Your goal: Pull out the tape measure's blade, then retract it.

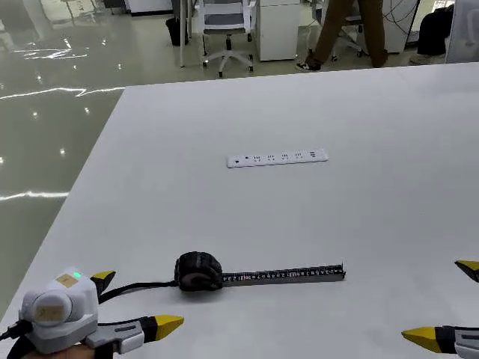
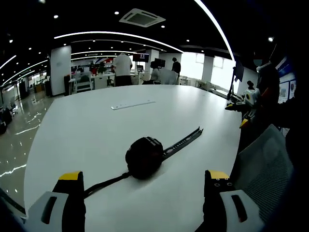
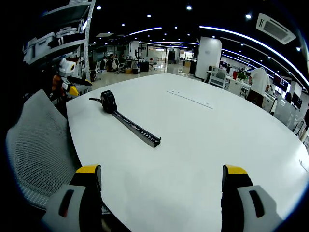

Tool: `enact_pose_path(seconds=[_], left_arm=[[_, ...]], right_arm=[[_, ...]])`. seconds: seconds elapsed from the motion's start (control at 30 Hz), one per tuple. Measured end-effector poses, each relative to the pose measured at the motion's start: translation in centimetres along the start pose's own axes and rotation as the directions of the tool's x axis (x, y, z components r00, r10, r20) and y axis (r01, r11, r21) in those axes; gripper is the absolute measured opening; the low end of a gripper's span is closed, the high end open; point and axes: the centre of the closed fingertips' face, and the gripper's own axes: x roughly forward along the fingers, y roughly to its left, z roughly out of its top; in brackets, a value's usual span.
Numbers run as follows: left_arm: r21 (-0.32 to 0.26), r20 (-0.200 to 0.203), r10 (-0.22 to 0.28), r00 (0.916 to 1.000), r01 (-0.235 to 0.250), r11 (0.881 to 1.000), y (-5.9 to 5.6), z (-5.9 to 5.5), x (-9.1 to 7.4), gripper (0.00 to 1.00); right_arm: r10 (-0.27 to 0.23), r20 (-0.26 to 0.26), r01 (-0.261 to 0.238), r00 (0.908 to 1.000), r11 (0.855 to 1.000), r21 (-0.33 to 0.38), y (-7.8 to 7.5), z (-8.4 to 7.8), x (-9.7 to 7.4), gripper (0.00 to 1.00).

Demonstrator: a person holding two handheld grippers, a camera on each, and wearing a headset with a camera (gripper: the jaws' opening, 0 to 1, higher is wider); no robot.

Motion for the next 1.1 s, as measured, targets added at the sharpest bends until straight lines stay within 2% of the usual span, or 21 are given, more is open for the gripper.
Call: enact_pose_path(seconds=[0.07, 0.1, 0.13, 0.2, 0.23, 0.27, 0.37, 0.47, 0.5, 0.57, 0.63, 0.67, 0.73, 0.8, 0.9, 0.97, 1.07, 1.1], left_arm=[[-0.041, -0.026, 0.07, 0.9972, -0.071, 0.997, 0.5, -0.1, 0.5, 1.0], [-0.097, -0.038, 0.112, 0.9929, -0.116, 0.989, 0.7, -0.2, 0.9, 1.0], [-0.126, -0.033, 0.114, 0.993, -0.117, 0.985, 0.4, -0.1, 1.1, 1.0], [-0.159, 0.008, 0.127, 0.9919, -0.124, 0.979, -0.2, 0.4, 1.6, 1.0], [-0.143, -0.01, 0.122, 0.9925, -0.122, 0.982, -0.4, 0.1, 1.9, 1.0], [-0.108, -0.052, 0.116, 0.9919, -0.121, 0.987, -0.5, -0.6, 2.1, 1.0], [-0.068, -0.039, 0.137, 0.9899, -0.139, 0.988, -0.4, 0.3, 2.2, 1.0], [-0.07, -0.016, 0.174, 0.9846, -0.175, 0.982, 0.1, 1.2, 2.4, 1.0], [-0.087, -0.005, 0.195, 0.9808, -0.195, 0.977, 0.3, 1.5, 2.7, 1.0], [-0.105, -0.002, 0.206, 0.9786, -0.205, 0.973, 0.2, 1.6, 3.2, 1.0], [-0.171, 0.02, 0.226, 0.974, -0.219, 0.961, 0.0, 2.1, 4.0, 1.0], [-0.157, 0.029, 0.234, 0.9718, -0.227, 0.961, -0.3, 2.2, 4.5, 1.0], [-0.094, 0.005, 0.256, 0.9666, -0.255, 0.962, -0.7, 1.3, 5.4, 1.0], [-0.09, 0.013, 0.25, 0.9681, -0.248, 0.965, -1.5, 1.0, 6.5, 0.99], [-0.106, 0.033, 0.213, 0.9764, -0.209, 0.972, -2.4, 1.4, 7.5, 0.99], [-0.101, 0.05, 0.211, 0.9763, -0.205, 0.974, -2.4, 1.5, 8.1, 0.98], [-0.141, 0.058, 0.21, 0.9761, -0.2, 0.97, -2.3, 1.2, 8.8, 0.98], [-0.152, 0.071, 0.204, 0.9763, -0.192, 0.97, -2.5, 1.4, 8.9, 0.98]], right_arm=[[0.011, -0.001, -0.011, 0.9999, 1.0, -0.017, 0.0, 0.6, 0.4, 0.99], [0.018, -0.004, -0.018, 0.9998, 0.999, -0.03, 0.0, 1.0, 0.7, 0.99], [0.022, -0.005, -0.022, 0.9997, 0.999, -0.039, 0.0, 1.2, 0.9, 0.99], [0.032, -0.011, -0.033, 0.9994, 0.998, -0.057, -0.2, 1.5, 1.4, 0.98], [0.037, -0.016, -0.038, 0.9992, 0.997, -0.064, -0.2, 1.5, 1.6, 0.98], [0.042, -0.025, -0.044, 0.9988, 0.996, -0.076, -0.3, 1.5, 1.9, 0.98], [0.07, -0.045, -0.074, 0.9965, 0.992, -0.102, 0.0, 1.8, 2.6, 0.98], [0.093, -0.07, -0.102, 0.9932, 0.985, -0.137, 0.1, 1.9, 3.3, 0.98], [0.106, -0.079, -0.116, 0.9912, 0.983, -0.144, 0.0, 1.9, 3.7, 0.98], [0.124, -0.097, -0.138, 0.9876, 0.977, -0.162, 0.3, 2.1, 4.0, 0.97], [0.144, -0.129, -0.17, 0.9811, 0.96, -0.222, 0.6, 2.1, 4.5, 0.95], [0.156, -0.146, -0.189, 0.9769, 0.949, -0.251, 0.6, 2.1, 4.9, 0.95], [0.168, -0.167, -0.21, 0.9716, 0.938, -0.277, 0.6, 2.1, 5.4, 0.94], [0.18, -0.187, -0.229, 0.9657, 0.929, -0.29, 0.5, 2.2, 5.9, 0.94], [0.193, -0.21, -0.252, 0.9584, 0.918, -0.305, 0.3, 2.3, 6.8, 0.93], [0.209, -0.234, -0.278, 0.9493, 0.908, -0.314, 0.3, 2.1, 7.4, 0.92], [0.226, -0.285, -0.318, 0.9316, 0.887, -0.336, 0.0, 1.7, 8.6, 0.93], [0.243, -0.31, -0.347, 0.9192, 0.871, -0.347, 0.0, 1.5, 9.2, 0.94]])
